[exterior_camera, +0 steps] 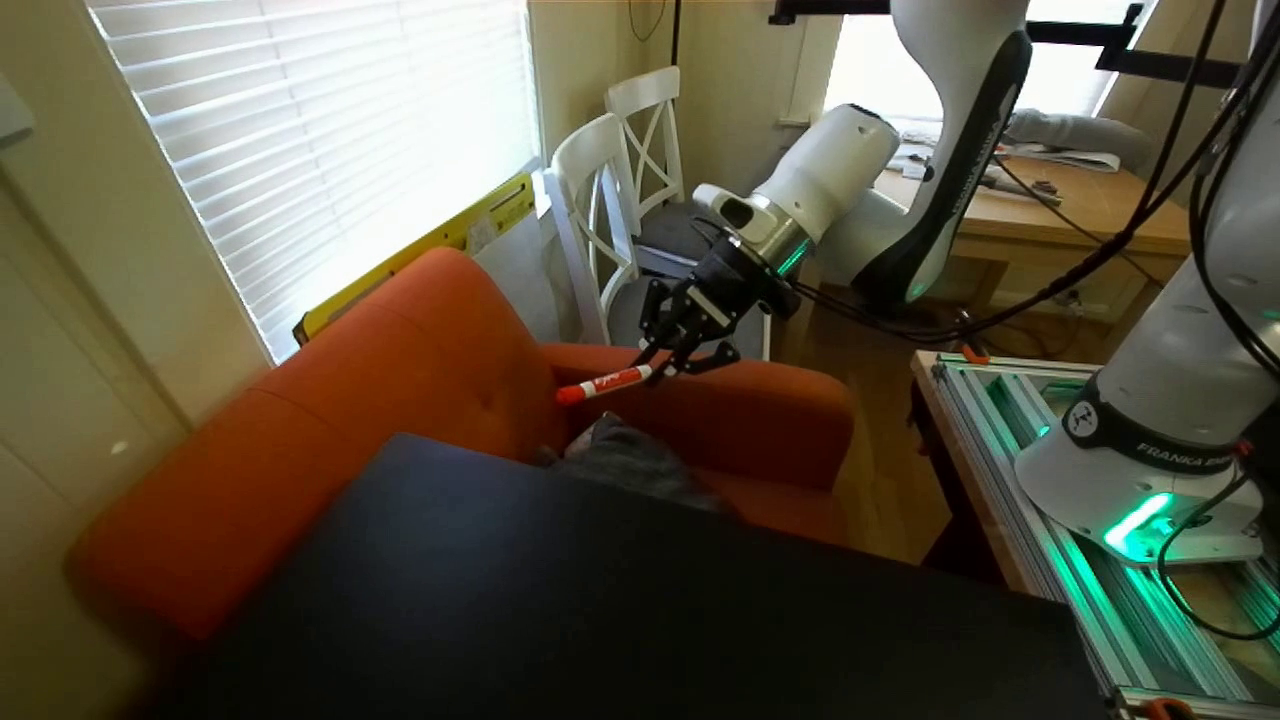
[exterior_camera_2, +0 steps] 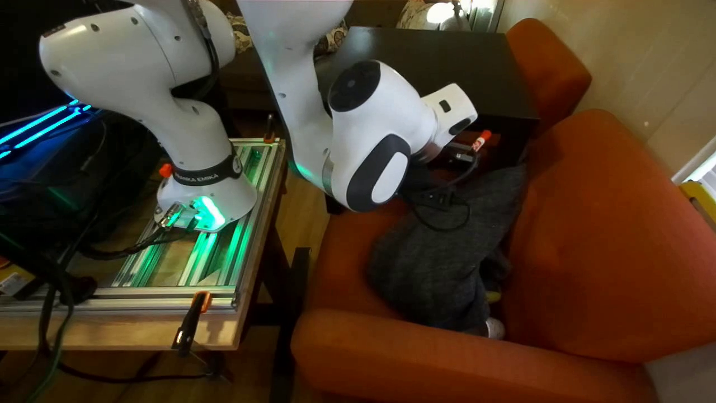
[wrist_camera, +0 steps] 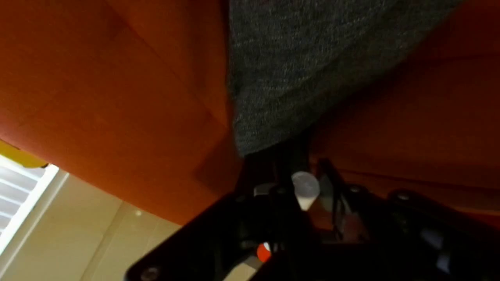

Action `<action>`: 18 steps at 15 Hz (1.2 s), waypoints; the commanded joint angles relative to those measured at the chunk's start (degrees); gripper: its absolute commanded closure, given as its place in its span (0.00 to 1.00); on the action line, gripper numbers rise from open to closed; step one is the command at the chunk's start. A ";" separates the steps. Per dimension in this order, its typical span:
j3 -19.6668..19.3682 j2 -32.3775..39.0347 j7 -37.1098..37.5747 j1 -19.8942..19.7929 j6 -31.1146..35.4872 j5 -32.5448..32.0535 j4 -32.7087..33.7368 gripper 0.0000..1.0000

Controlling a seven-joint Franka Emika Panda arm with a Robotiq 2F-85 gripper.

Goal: Remove the marker from the white paper cup on the sofa and put it on the black table

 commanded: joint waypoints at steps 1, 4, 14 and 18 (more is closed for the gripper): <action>1.09 -2.04 6.48 -1.14 4.00 -10.48 0.93 0.94; 1.23 -3.59 6.09 0.78 5.58 -17.04 0.64 0.94; -13.94 -9.13 -3.04 30.75 8.18 -13.36 -1.22 0.94; -14.09 -9.04 -6.84 35.25 6.73 -12.23 -0.89 0.94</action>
